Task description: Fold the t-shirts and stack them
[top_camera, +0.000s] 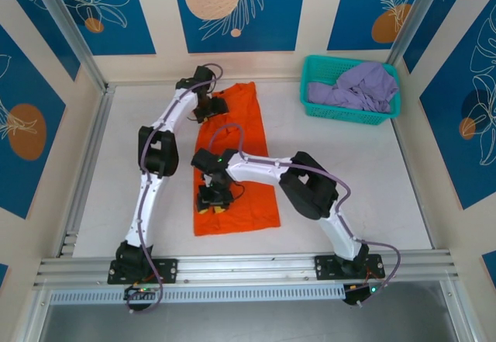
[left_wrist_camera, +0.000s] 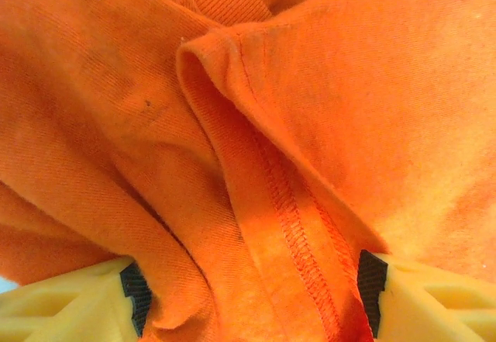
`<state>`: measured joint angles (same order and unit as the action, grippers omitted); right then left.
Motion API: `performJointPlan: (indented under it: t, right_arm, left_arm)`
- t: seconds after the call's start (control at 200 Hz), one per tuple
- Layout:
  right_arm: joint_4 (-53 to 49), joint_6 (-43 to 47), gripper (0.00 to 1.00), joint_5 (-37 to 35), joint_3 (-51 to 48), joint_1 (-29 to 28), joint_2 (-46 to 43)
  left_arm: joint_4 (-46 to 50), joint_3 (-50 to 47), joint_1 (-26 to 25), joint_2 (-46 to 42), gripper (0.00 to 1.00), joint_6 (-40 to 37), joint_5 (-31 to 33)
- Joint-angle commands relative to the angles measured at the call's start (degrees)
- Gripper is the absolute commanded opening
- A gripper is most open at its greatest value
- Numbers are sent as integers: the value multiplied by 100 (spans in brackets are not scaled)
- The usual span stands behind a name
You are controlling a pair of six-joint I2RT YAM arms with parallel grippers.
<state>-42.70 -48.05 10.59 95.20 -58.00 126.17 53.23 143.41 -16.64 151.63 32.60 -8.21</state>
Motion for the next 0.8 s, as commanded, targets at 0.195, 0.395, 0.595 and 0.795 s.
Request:
performJointPlan:
  t: [0.195, 0.395, 0.595, 0.795]
  right_arm:
    - [-207, -402, 55, 8, 625, 18, 81]
    - [-44, 105, 59, -67, -181, 211, -1119]
    - [73, 171, 56, -416, -1613, 602, -2573]
    - [123, -273, 46, -265, -2776, 1134, -3141]
  left_arm:
    - [339, 390, 128, -92, 85, -38, -270]
    - [313, 618, 508, -651, 93, -176, -154]
    - [648, 473, 688, -1019, 81, -394, 236]
    - [518, 69, 667, -821, 43, -303, 101]
